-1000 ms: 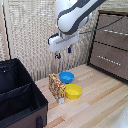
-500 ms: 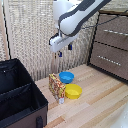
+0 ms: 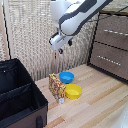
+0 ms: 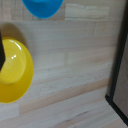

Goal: Locate and clasp the grip of the topmost drawer. Steadily and circumspectly yank the drawer open. Discover and seize the nutrition bar using your clamp. Deposit the nutrition bar in the accessible drawer. Unclench the nutrition bar.

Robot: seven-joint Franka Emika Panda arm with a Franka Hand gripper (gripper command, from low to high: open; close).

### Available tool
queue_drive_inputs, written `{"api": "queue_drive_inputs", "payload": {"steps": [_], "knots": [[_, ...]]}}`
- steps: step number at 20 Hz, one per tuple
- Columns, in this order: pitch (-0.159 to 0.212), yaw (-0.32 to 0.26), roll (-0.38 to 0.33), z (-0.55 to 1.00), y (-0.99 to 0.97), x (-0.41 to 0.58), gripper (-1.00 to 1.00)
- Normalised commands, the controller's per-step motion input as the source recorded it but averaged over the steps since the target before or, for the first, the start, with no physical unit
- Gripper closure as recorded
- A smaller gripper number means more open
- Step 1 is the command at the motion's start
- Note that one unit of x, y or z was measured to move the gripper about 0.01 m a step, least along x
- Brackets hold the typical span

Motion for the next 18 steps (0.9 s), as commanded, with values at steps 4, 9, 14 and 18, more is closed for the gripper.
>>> {"api": "queue_drive_inputs", "payload": {"steps": [4, 9, 14, 18], "knots": [[0.021, 0.033, -0.298, 0.43, 0.25, 0.216, -1.0], [0.027, 0.036, -0.325, 0.38, 0.29, 0.04, -1.0], [0.043, 0.046, -0.373, 0.12, 0.19, -0.009, -1.0], [0.049, 0.064, -0.375, -0.01, 0.08, -0.081, -1.0]]}}
